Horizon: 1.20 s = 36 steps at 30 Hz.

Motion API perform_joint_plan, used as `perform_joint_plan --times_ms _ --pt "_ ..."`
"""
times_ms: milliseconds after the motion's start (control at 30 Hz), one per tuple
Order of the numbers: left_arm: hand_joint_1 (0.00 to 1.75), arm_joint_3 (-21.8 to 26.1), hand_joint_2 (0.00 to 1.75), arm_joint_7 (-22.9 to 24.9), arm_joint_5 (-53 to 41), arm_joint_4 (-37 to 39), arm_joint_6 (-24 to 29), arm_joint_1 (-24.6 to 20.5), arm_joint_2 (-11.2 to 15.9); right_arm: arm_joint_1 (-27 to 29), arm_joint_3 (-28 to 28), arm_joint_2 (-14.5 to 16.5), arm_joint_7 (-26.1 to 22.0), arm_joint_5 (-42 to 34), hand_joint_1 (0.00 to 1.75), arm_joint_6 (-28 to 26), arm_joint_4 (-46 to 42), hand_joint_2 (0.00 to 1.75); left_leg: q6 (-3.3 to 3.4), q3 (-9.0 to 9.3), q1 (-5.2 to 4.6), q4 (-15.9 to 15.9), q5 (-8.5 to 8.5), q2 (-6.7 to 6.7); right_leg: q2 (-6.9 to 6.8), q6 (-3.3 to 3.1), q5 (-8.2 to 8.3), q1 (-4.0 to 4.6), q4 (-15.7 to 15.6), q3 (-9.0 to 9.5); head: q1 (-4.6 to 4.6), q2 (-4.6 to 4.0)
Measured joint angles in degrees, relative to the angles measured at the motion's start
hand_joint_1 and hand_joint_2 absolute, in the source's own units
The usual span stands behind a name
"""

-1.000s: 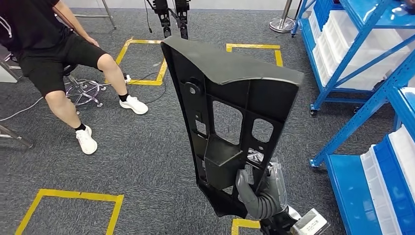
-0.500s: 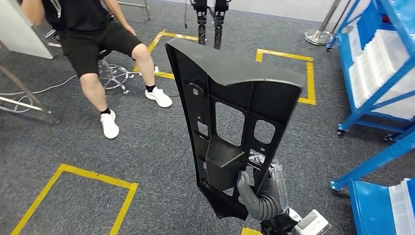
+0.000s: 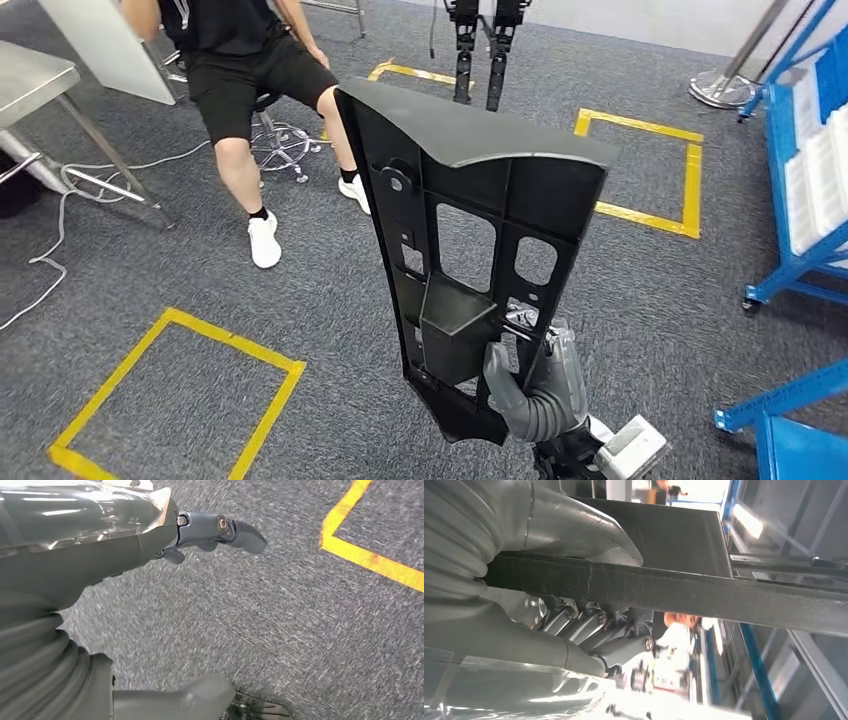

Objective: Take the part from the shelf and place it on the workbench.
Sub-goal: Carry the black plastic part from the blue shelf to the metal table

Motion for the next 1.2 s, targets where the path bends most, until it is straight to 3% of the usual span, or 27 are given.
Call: perform_joint_plan --times_ms 33,67,133,200,267,333,400,467,533,567,600,667,700,767,833,900,967,1000,1033,1067,1100,1133,1200 --pt "0.00 -0.01 1.75 0.08 0.01 -0.02 0.07 -0.02 -0.01 -0.13 -0.05 -0.05 0.20 -0.06 1.75 0.43 0.14 1.75 -0.10 -1.38 0.07 2.46 -0.62 0.33 -0.64 -0.10 -0.09 0.07 0.00 0.03 0.00 0.00" --pt "0.00 -0.01 1.75 0.18 0.01 -0.03 0.14 0.00 -0.02 -0.20 -0.09 -0.03 0.40 0.06 1.75 0.75 0.24 1.75 -0.11 -1.75 0.10 2.92 -0.16 0.50 -1.23 -0.15 -0.19 0.11 0.01 0.09 -0.01 0.00" --pt "0.00 -0.02 1.75 0.38 0.01 -0.05 0.25 0.03 0.01 -0.26 -0.13 0.12 0.78 0.46 1.75 1.35 0.32 1.75 0.24 0.83 0.03 -2.34 3.24 1.37 -2.35 -0.11 -0.44 0.19 0.00 0.41 -0.02 0.00" --pt "0.00 -0.02 1.75 0.43 0.01 -0.05 0.27 -0.08 0.09 -0.33 -0.15 0.35 0.96 0.78 1.75 1.70 0.32 1.75 0.94 4.56 -0.45 -9.49 5.88 3.50 -3.35 0.25 -0.81 0.51 0.00 0.81 0.03 0.00" --pt "0.00 -0.03 1.75 0.43 0.01 -0.09 0.21 -0.20 0.15 -0.56 -0.17 0.53 1.07 0.96 1.75 1.83 0.32 1.75 1.47 5.78 -1.00 -12.11 6.20 4.23 -4.31 0.77 -1.11 0.79 -0.05 1.03 0.07 0.00" --pt "0.00 -0.04 1.75 0.44 0.01 -0.12 0.14 -0.12 0.20 -0.89 -0.26 0.61 1.16 1.02 1.75 1.84 0.32 1.75 1.98 5.90 -1.00 -12.57 6.42 2.91 -4.99 1.34 -1.34 0.86 -0.19 1.26 0.04 0.00" --pt "0.00 -0.05 1.75 0.46 0.01 -0.17 0.11 -0.07 0.25 -1.12 -0.54 0.65 1.21 1.06 1.75 1.85 0.33 1.75 2.60 6.52 -0.63 -13.43 6.88 1.72 -3.14 1.66 -2.44 0.82 1.55 0.79 0.17 0.00" --pt "0.00 -0.06 1.75 0.48 0.01 -0.30 0.02 -0.26 0.25 -1.12 -0.81 0.67 1.27 1.15 1.75 1.84 0.38 1.75 2.98 6.83 -0.42 -13.78 7.14 0.49 -0.37 1.36 -5.14 0.63 7.64 -2.11 0.45 0.00" --pt "0.00 -0.08 1.75 0.45 -0.03 -0.40 -0.15 -0.42 0.25 -0.98 -0.89 0.68 1.34 1.25 1.75 1.83 0.50 1.75 3.08 6.79 -0.39 -13.75 7.18 -0.97 0.48 1.25 -7.27 0.55 14.41 -5.94 0.61 0.00" --pt "0.00 -0.10 1.75 0.41 -0.08 -0.43 -0.22 -0.43 0.24 -0.92 -0.92 0.70 1.38 1.28 1.75 1.80 0.57 1.75 3.06 6.80 -0.38 -13.72 7.17 -1.76 0.60 1.52 -7.12 0.54 15.54 -6.85 0.63 0.00" --pt "0.00 -0.14 1.75 0.34 -0.13 -0.45 -0.30 -0.42 0.23 -0.88 -0.96 0.72 1.39 1.30 1.75 1.76 0.61 1.75 3.02 6.87 -0.36 -13.70 7.14 -2.55 0.75 1.97 -6.05 0.47 14.51 -6.73 0.67 0.00" --pt "0.00 -0.33 1.75 0.18 -0.22 -0.51 -0.42 -0.42 0.23 -0.86 -1.15 0.76 1.40 1.32 1.75 1.67 0.65 1.75 2.80 7.00 -0.31 -13.63 7.06 -4.06 2.26 2.92 -2.47 0.11 7.53 -4.02 0.73 0.00" --pt "0.00 -0.47 1.75 0.10 -0.24 -0.54 -0.49 -0.45 0.25 -0.80 -1.26 0.76 1.39 1.32 1.75 1.65 0.65 1.75 2.55 6.97 -0.43 -13.44 6.92 -4.79 3.36 3.04 -0.94 -0.08 3.96 -2.54 0.71 0.00" --pt "0.00 -0.73 1.75 -0.02 -0.25 -0.55 -0.61 -0.48 0.28 -0.66 -1.45 0.75 1.40 1.30 1.75 1.61 0.65 1.75 1.87 6.72 -0.54 -13.24 6.74 -5.99 4.63 2.54 0.45 -0.16 0.34 -1.01 0.60 0.00" --pt "0.00 -0.90 1.75 -0.08 -0.25 -0.55 -0.66 -0.28 0.36 -0.63 -1.54 0.81 1.40 1.29 1.75 1.58 0.65 1.75 1.13 6.42 -0.29 -13.17 6.65 -6.89 3.73 1.57 0.68 -0.13 0.02 -0.72 0.47 0.00" --pt "0.00 -1.02 1.75 -0.09 -0.25 -0.56 -0.66 -0.08 0.42 -0.68 -1.56 0.94 1.40 1.29 1.75 1.58 0.65 1.75 0.52 5.65 -0.12 -11.57 5.60 -5.08 2.70 0.75 0.75 -0.29 -0.17 -0.42 0.31 0.00" --pt "0.00 -1.05 1.75 -0.09 -0.25 -0.57 -0.67 -0.21 0.49 -0.60 -1.56 1.03 1.41 1.29 1.75 1.59 0.65 1.75 -0.05 2.86 -0.09 -5.74 2.40 -1.54 1.50 0.12 0.59 -0.12 -0.25 -0.17 0.03 0.00" --pt "0.00 -1.07 1.75 -0.09 -0.26 -0.58 -0.67 -0.30 0.51 -0.53 -1.56 1.04 1.41 1.28 1.75 1.58 0.65 1.75 -0.30 0.83 0.01 -1.83 0.64 -0.41 0.80 -0.13 0.46 0.04 -0.24 -0.11 -0.12 0.00" --pt "0.00 -1.08 1.75 -0.09 -0.28 -0.59 -0.69 -0.35 0.54 -0.50 -1.56 1.04 1.41 1.28 1.75 1.58 0.65 1.75 -0.46 -0.96 0.10 1.42 -0.49 0.16 0.13 -0.26 0.36 0.20 -0.23 -0.06 -0.10 0.00" --pt "0.00 -1.09 1.75 -0.09 -0.30 -0.60 -0.70 -0.34 0.54 -0.48 -1.56 1.04 1.42 1.28 1.75 1.58 0.65 1.75 -0.52 -1.94 0.18 2.99 -0.59 0.41 -0.50 -0.36 0.24 0.31 -0.22 0.00 -0.12 0.00" --pt "0.00 -1.11 1.75 -0.09 -0.32 -0.61 -0.72 -0.32 0.55 -0.47 -1.55 1.04 1.42 1.28 1.75 1.58 0.65 1.75 -0.47 -1.81 0.22 2.40 0.39 0.58 -1.10 -0.42 0.11 0.39 -0.22 0.12 -0.13 0.00" --pt "0.00 -1.12 1.75 -0.09 -0.34 -0.62 -0.73 -0.29 0.56 -0.48 -1.55 1.05 1.42 1.28 1.75 1.59 0.65 1.75 -0.26 -0.47 0.21 -0.41 2.21 0.91 -1.66 -0.41 -0.05 0.48 -0.22 0.31 -0.13 0.00" --pt "0.00 -1.15 1.75 -0.09 -0.34 -0.62 -0.73 -0.32 0.67 -0.50 -1.55 1.06 1.42 1.28 1.75 1.58 0.65 1.75 0.62 3.63 -0.17 -8.25 5.73 3.01 -2.68 -0.16 -0.48 0.78 -0.23 0.83 -0.05 0.00"
